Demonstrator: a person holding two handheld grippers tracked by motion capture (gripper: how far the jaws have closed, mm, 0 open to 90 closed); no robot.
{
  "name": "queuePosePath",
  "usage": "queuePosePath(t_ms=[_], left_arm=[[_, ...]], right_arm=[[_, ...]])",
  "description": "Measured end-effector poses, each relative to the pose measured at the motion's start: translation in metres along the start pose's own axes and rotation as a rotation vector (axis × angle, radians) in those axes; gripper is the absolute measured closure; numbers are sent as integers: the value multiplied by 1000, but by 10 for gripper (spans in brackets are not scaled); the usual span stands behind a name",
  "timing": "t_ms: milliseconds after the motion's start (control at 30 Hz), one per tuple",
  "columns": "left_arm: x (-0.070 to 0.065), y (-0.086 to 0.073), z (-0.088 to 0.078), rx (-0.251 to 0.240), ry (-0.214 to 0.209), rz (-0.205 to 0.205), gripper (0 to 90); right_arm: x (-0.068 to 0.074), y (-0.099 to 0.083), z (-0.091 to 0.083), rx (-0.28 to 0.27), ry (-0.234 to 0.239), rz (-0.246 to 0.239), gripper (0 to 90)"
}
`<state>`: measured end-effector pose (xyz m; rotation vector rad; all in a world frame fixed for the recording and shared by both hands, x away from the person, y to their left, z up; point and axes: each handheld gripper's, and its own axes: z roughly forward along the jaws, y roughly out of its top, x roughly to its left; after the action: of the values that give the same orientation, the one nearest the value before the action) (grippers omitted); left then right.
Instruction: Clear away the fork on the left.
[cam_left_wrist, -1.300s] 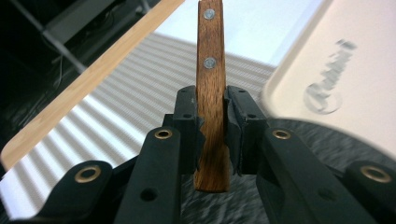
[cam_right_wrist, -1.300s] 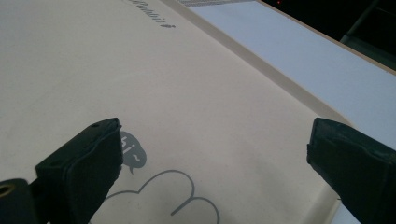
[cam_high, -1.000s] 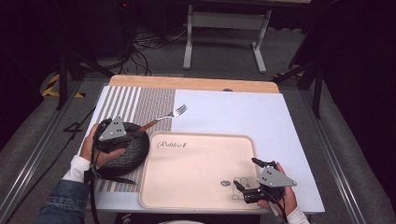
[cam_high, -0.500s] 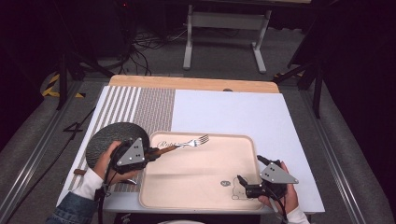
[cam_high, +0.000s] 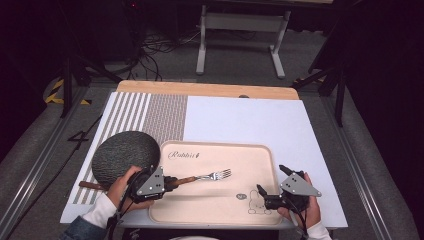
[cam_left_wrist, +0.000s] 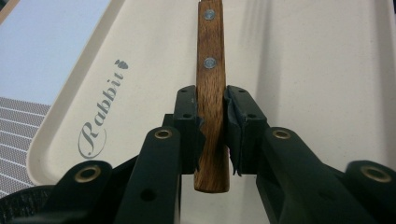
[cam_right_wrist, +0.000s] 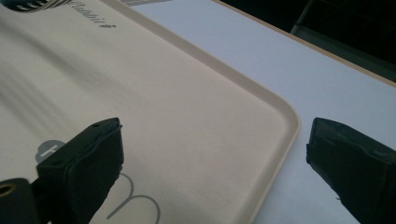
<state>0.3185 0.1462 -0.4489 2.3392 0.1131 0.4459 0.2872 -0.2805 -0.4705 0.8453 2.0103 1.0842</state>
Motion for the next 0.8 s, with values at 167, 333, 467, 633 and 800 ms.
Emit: queuePosePath(t_ms=[167, 333, 467, 633, 800], left_arm=[[-3, 1, 2, 8, -16, 14, 756], [-7, 1, 6, 20, -32, 18, 756], [-11, 2, 10, 25, -52, 25, 756], [-14, 2, 14, 34, -63, 15, 755], [-16, 2, 15, 28, -77, 14, 755]], right_arm=[[0, 0, 0, 2, 3, -1, 49], [1, 0, 1, 4, 5, -4, 49], [1, 0, 1, 7, 8, -5, 49], [0, 0, 1, 11, 6, -4, 50], [1, 0, 1, 9, 3, -6, 51]])
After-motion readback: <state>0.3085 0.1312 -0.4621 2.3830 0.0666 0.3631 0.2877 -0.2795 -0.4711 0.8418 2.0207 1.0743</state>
